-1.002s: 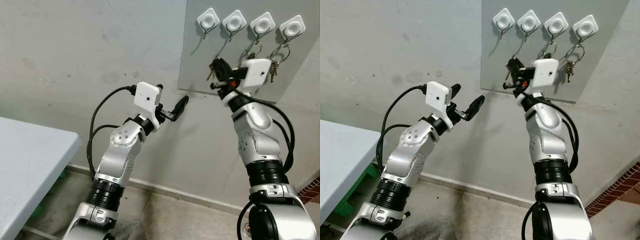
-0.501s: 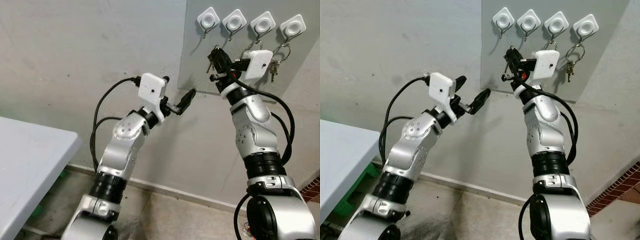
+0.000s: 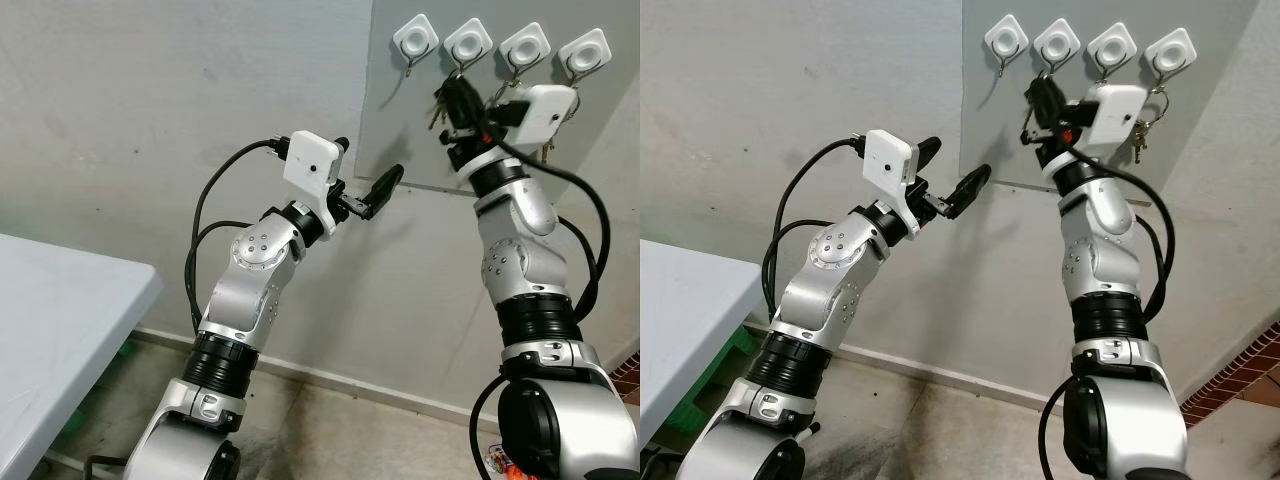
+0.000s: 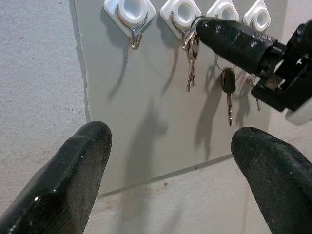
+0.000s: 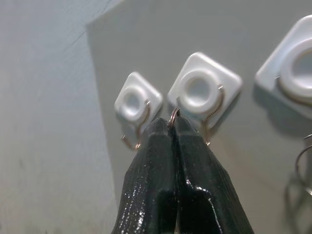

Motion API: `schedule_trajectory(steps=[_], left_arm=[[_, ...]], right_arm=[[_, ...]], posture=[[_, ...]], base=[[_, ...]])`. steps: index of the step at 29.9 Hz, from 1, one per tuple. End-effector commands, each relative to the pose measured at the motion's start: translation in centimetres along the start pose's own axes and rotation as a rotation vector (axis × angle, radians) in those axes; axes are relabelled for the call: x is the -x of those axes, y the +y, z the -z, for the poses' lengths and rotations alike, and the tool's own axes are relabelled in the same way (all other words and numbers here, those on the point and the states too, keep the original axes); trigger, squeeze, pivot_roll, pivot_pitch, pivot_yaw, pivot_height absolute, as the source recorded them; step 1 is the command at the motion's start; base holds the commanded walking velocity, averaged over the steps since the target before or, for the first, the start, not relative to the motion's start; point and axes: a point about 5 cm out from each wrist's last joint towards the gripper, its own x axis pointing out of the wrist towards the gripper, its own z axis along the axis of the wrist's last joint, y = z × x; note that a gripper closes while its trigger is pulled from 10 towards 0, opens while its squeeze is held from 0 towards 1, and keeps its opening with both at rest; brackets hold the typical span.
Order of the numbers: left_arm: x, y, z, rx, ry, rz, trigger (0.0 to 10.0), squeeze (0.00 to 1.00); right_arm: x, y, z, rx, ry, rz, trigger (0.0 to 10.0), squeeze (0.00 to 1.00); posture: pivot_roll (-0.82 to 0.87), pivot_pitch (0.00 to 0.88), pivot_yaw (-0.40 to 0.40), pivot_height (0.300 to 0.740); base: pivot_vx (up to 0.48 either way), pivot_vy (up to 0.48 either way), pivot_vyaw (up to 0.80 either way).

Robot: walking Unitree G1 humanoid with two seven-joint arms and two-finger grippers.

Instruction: Hang keys on a hook

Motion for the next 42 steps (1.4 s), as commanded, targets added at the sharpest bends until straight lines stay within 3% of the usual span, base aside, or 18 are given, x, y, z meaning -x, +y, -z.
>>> schedule_trajectory(steps=[1, 9, 13, 19, 33, 34, 35, 36, 42], left_arm=[[-0.1, 0.1, -0.3, -0.007, -0.002, 0.001, 10.0, 0.0], [0.0, 0.2, -0.3, -0.006, -0.003, -0.005, 10.0, 0.0], [0.0, 0.3, -0.4, -0.005, -0.006, -0.015, 10.0, 0.0], [0.1, 0.5, -0.5, -0.003, -0.009, -0.027, 10.0, 0.0], [0.2, 0.8, -0.5, 0.009, -0.009, -0.046, 10.0, 0.0], [0.2, 1.0, -0.5, 0.017, -0.008, -0.057, 10.0, 0.0], [0.2, 1.0, -0.5, 0.022, -0.008, -0.062, 10.0, 0.0], [0.2, 1.1, -0.5, 0.034, -0.007, -0.073, 10.0, 0.0], [0.5, 1.4, -0.3, 0.062, -0.013, -0.122, 10.0, 0.0]], right_arm=[[-0.6, 0.0, -0.7, -0.018, -0.024, -0.006, 10.0, 0.0], [-1.0, -0.4, -0.5, -0.08, -0.009, 0.021, 10.0, 0.0], [-0.6, -0.9, 0.7, -0.227, 0.023, 0.07, 10.0, 0.0], [0.4, -1.0, 2.0, -0.326, 0.039, 0.103, 10.0, 0.0], [2.3, -0.4, 3.7, -0.367, 0.072, 0.09, 10.0, 0.0], [2.5, -0.5, 3.7, -0.342, 0.077, 0.092, 10.0, 0.33], [2.6, -0.5, 3.7, -0.329, 0.078, 0.092, 10.0, 0.33], [2.7, -0.6, 3.7, -0.287, 0.078, 0.095, 10.0, 1.0], [3.3, -0.5, 3.7, -0.097, 0.076, 0.088, 10.0, 1.0]], posture=[[0.04, 0.0, 0.032, 0.74], [0.04, 0.0, 0.028, 0.74], [0.04, 0.0, 0.026, 0.74], [0.05, 0.0, 0.025, 0.74], [0.04, 0.0, 0.029, 0.74], [0.04, 0.0, 0.028, 0.74], [0.04, 0.0, 0.028, 0.74], [0.04, 0.0, 0.027, 0.74], [0.04, 0.0, 0.023, 0.74]], base=[[0.0, 0.0, 0.0], [0.0, 0.0, 0.0], [0.0, 0.0, 0.0], [0.0, 0.0, 0.0], [0.0, 0.0, 0.0], [0.0, 0.0, 0.0], [0.0, 0.0, 0.0], [0.0, 0.0, 0.0], [0.0, 0.0, 0.0]])
